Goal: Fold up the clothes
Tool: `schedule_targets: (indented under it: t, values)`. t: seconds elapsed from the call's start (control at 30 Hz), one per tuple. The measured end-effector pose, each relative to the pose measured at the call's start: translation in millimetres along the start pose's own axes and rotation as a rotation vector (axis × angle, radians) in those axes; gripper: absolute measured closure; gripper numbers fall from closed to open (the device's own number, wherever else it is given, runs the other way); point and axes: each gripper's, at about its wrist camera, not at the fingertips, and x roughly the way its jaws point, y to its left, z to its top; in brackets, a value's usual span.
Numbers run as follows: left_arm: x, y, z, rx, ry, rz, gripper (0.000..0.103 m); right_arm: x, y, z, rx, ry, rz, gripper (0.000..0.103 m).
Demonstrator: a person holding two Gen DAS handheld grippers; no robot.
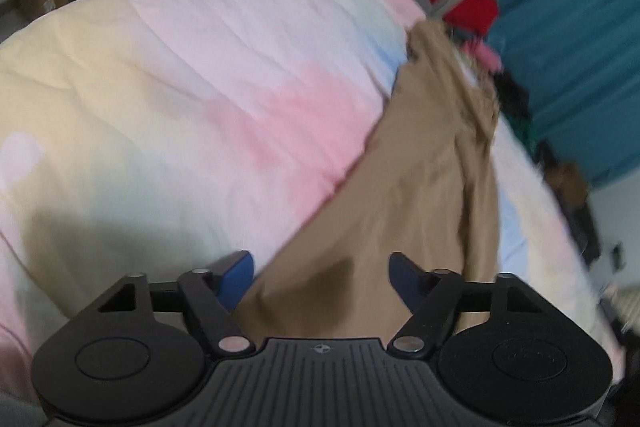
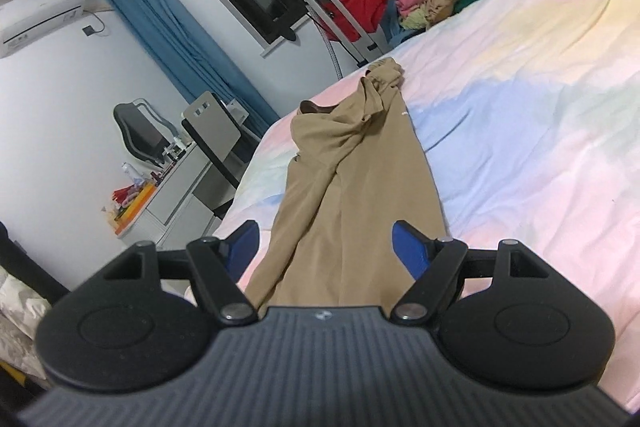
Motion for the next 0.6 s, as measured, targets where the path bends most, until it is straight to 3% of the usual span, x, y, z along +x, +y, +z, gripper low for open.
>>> schedule_targets:
  t: [0.07,0.13,0.2,0.23,0.47,0.6]
  values:
    - [4,-8,-4,0.045,0.012,0.042,0.042,0,-3,-1,0.02,0.007,0.001,0.027]
    - [6,-16,-7,0.078,0.003,0.086,0.054,-1,-7,-3,0.037,0.014,0.002,0.027]
    - [8,-23,-11,0.13,0.006,0.118,0.091,-1,-9,-3,0.049,0.018,0.0,0.027]
    - [5,-25,-16,0.167,-0.004,0.137,0.098,-1,-10,-3,0.055,0.02,0.0,0.027]
    - [-29,-72,-46,0.52,-0.148,0.173,0.102,-1,-17,-5,0.092,0.032,-0.009,0.027]
    - [-49,-110,-75,0.8,-0.244,0.187,0.103,2,-21,-5,0.119,0.044,-0.007,0.027]
